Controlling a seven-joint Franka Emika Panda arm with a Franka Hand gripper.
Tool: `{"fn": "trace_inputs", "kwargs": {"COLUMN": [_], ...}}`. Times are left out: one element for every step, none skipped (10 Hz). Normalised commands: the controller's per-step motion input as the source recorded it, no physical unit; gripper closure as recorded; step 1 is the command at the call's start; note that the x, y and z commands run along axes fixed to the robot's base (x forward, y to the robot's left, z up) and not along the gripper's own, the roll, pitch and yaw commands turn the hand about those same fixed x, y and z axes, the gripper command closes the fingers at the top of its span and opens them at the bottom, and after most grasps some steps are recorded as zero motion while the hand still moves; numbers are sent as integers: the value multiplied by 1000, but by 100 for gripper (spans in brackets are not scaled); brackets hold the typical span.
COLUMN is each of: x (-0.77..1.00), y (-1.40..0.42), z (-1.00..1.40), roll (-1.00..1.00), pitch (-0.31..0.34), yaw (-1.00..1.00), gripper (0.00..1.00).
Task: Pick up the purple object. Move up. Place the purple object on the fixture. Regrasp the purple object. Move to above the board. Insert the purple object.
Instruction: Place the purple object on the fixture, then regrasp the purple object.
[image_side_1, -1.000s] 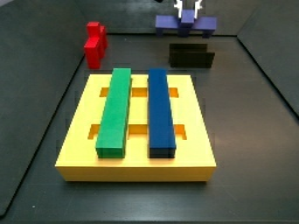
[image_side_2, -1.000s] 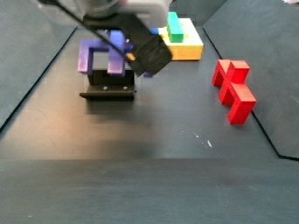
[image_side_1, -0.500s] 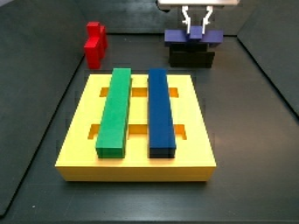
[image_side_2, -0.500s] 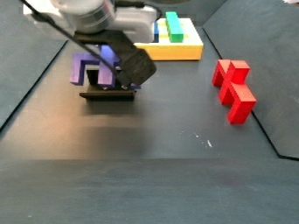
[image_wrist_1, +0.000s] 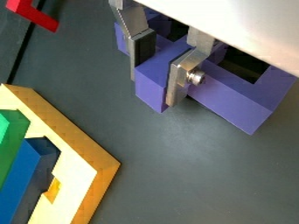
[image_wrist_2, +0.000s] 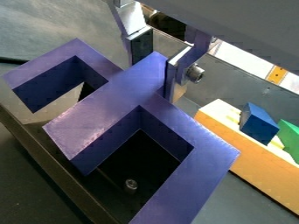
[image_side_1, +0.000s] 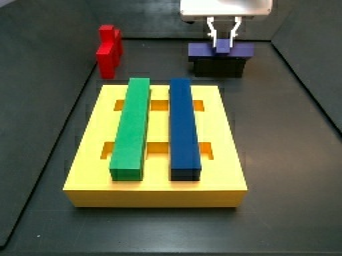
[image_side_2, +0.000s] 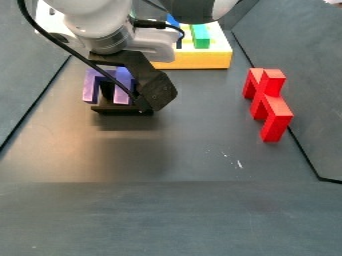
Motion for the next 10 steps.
{"fn": "trace_inputs", "kwargs": {"x": [0, 0, -43, 0, 126, 109, 51, 97, 9, 63], "y": [0, 0, -3, -40, -11, 0, 0, 0, 0, 0], "z": [0, 0, 0, 203, 226, 211, 286, 246, 203, 166], "roll": [0, 0, 117, 594, 300, 197, 226, 326, 477, 657], "pitch": [0, 0, 0, 200, 103, 0, -26, -77, -183, -117], "yaw": [0, 0, -9, -3, 0, 0, 54, 111, 123, 106], "gripper": [100, 0, 0, 0, 0, 0, 0, 0, 0, 0]}}
